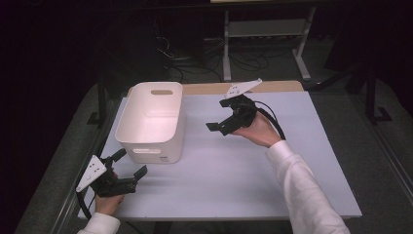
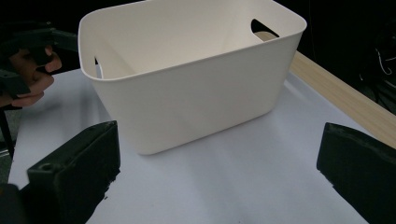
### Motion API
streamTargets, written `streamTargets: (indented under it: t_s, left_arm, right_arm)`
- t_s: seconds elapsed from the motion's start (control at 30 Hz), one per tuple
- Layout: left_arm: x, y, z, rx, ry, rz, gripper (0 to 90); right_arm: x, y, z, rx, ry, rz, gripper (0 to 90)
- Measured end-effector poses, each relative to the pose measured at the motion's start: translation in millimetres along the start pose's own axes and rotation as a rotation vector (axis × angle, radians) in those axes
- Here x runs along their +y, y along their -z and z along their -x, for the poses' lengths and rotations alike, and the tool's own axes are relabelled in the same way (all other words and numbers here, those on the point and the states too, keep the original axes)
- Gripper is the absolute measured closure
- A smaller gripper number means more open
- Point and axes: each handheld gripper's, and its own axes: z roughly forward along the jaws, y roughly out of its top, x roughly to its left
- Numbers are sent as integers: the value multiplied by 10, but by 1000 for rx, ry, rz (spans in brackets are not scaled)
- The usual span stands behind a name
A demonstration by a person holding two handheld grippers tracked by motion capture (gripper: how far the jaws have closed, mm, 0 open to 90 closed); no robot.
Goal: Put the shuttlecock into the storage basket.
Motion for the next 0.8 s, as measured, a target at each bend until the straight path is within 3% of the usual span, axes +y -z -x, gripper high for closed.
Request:
streamTargets:
  t_s: [0.8]
  left_arm:
    - [-1,-8,6,-4,0,6,0]
  right_arm:
    - [-241,178,-75,-16,2,16,0]
